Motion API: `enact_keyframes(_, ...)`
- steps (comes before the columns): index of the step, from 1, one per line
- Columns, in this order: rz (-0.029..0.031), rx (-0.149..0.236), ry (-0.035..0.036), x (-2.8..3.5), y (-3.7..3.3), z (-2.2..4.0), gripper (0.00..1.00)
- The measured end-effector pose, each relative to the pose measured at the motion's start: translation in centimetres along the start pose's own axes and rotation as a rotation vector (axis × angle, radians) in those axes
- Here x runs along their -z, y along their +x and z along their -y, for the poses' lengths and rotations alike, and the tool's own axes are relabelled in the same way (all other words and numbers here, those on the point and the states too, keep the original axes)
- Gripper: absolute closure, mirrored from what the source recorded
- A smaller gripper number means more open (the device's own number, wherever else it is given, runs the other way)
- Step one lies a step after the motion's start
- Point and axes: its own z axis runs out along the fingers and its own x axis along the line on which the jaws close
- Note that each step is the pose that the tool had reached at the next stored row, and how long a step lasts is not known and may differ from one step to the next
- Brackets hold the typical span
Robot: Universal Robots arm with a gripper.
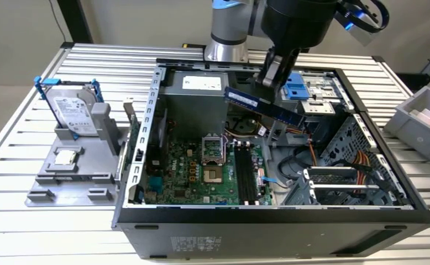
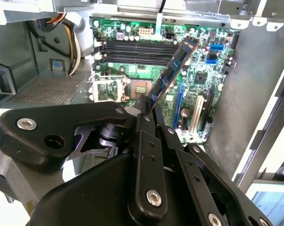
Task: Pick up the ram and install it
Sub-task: 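Insert the ram into the slot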
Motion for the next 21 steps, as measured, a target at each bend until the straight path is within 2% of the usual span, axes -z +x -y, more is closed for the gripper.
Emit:
enact_keyframes(13,0.0034,-0.148,-0.0006,0.00,0.00,0.00,1.00)
enact_keyframes(21,0.0052,-0.223,-0.0009,0.00,0.00,-0.01,1.00)
